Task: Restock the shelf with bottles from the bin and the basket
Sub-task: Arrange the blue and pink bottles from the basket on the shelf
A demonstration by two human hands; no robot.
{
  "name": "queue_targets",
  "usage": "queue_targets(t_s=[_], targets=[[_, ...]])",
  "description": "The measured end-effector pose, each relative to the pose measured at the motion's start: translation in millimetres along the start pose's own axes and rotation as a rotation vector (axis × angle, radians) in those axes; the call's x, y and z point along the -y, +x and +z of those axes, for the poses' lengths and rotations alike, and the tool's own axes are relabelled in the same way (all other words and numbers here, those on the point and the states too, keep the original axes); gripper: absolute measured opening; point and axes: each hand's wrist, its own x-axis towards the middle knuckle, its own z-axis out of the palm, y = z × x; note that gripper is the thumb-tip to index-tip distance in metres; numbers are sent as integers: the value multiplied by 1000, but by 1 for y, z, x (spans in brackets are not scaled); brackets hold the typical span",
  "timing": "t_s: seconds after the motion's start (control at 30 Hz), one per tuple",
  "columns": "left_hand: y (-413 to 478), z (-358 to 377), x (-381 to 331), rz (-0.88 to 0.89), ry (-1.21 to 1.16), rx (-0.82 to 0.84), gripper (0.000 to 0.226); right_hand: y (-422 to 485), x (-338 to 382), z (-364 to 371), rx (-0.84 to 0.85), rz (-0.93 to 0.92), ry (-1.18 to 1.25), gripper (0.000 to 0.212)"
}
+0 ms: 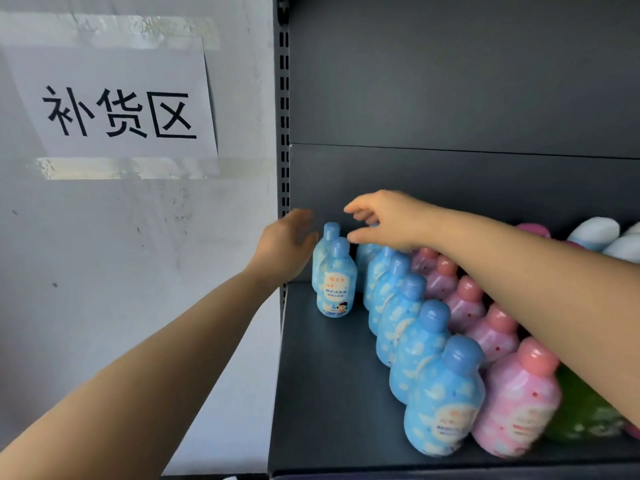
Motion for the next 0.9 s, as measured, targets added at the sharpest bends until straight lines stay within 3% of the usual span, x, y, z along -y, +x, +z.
queue_targets(t_s=[0.13, 0.33, 0.67, 0.9], targets=[[-2, -13, -67, 221, 177, -87, 49, -43, -13, -31, -181, -15, -233, 63], [-29, 26, -180, 404, 338, 9, 62, -157, -65, -72, -267, 117, -398, 65], [-121, 164, -366, 624, 233, 124, 61, -387, -176, -117, -403, 400, -486, 64], [-181, 259, -453, 719, 94, 255, 62, -517, -240, -125, -388, 586, -474, 66]])
